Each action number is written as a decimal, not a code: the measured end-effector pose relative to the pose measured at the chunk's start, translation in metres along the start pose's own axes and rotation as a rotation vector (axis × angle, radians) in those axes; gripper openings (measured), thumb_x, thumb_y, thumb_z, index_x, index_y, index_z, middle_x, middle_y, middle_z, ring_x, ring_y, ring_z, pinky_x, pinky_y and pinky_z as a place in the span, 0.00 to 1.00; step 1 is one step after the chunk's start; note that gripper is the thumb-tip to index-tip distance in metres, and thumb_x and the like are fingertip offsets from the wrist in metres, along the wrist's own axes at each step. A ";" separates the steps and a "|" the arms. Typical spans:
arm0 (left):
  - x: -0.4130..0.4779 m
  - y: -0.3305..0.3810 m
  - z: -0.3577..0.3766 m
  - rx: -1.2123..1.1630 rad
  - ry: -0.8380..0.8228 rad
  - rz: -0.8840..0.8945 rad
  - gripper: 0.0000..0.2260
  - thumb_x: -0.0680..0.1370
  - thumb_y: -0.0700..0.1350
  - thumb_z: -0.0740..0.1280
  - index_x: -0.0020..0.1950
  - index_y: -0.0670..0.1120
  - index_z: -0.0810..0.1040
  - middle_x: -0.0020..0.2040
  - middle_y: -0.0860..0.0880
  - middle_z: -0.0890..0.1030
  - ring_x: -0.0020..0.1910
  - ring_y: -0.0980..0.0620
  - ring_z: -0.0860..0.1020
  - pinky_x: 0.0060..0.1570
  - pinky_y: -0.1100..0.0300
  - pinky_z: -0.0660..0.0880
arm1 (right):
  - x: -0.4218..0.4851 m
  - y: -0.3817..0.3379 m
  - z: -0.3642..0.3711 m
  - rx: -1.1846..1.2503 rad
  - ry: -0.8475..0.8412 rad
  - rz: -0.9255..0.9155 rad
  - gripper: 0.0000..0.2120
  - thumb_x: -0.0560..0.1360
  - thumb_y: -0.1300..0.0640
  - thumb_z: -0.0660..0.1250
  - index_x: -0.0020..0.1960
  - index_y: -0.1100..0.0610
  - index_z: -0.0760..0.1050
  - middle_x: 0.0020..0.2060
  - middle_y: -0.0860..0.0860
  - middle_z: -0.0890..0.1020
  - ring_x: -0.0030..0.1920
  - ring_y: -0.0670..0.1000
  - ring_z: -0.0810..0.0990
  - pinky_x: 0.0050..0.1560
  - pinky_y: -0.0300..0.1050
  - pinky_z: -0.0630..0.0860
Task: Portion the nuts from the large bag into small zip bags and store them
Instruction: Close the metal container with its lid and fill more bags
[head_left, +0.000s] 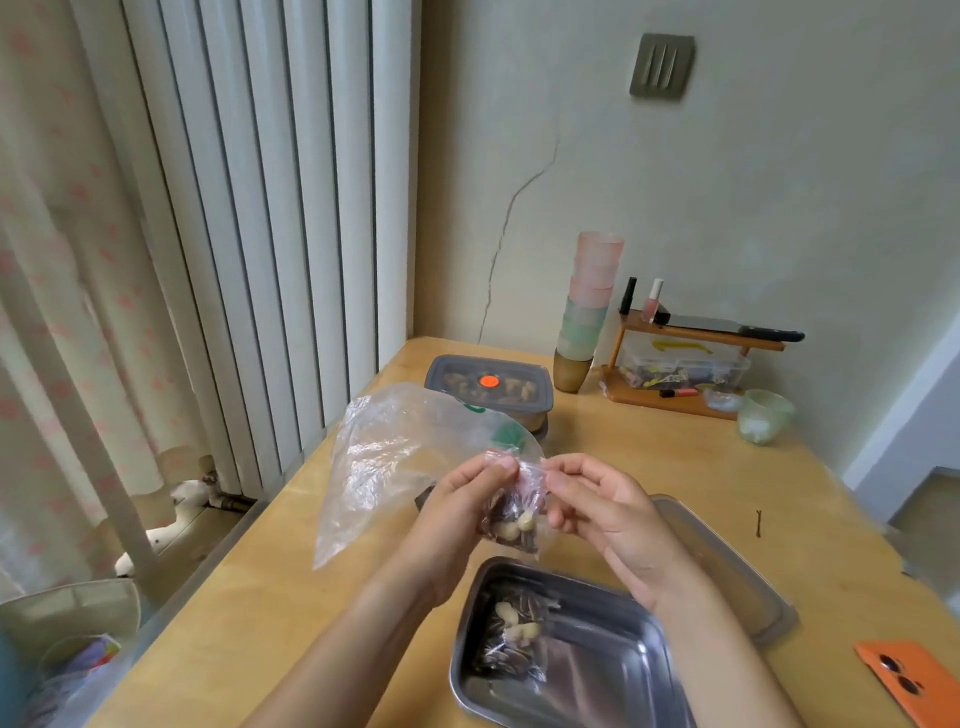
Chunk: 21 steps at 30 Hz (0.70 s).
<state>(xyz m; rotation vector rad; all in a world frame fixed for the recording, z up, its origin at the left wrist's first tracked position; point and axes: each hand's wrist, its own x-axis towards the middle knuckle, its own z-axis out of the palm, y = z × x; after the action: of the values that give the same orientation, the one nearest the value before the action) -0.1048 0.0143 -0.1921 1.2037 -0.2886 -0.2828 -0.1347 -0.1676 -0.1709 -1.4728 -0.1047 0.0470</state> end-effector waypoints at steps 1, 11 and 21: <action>0.005 -0.004 0.003 0.005 0.005 -0.002 0.15 0.82 0.49 0.67 0.54 0.37 0.80 0.48 0.39 0.81 0.48 0.44 0.77 0.47 0.54 0.76 | 0.000 0.002 -0.004 -0.067 0.009 0.004 0.12 0.77 0.55 0.74 0.57 0.60 0.82 0.39 0.54 0.82 0.39 0.50 0.78 0.46 0.44 0.76; 0.014 -0.023 -0.004 -0.030 -0.057 0.007 0.22 0.83 0.53 0.67 0.62 0.33 0.79 0.55 0.31 0.80 0.51 0.41 0.79 0.56 0.49 0.75 | -0.008 0.009 -0.010 0.100 0.030 -0.015 0.08 0.76 0.54 0.71 0.49 0.59 0.82 0.40 0.53 0.81 0.39 0.48 0.77 0.42 0.40 0.73; 0.008 -0.026 0.005 0.145 0.029 0.214 0.08 0.78 0.41 0.72 0.54 0.38 0.85 0.48 0.39 0.86 0.45 0.46 0.83 0.50 0.57 0.79 | -0.012 0.006 -0.015 -0.394 0.060 -0.246 0.06 0.79 0.62 0.72 0.52 0.52 0.82 0.45 0.50 0.84 0.35 0.49 0.78 0.38 0.42 0.77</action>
<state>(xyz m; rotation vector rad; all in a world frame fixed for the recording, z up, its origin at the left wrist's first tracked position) -0.1011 -0.0013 -0.2150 1.3066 -0.4152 -0.0584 -0.1455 -0.1826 -0.1792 -1.8420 -0.2567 -0.2296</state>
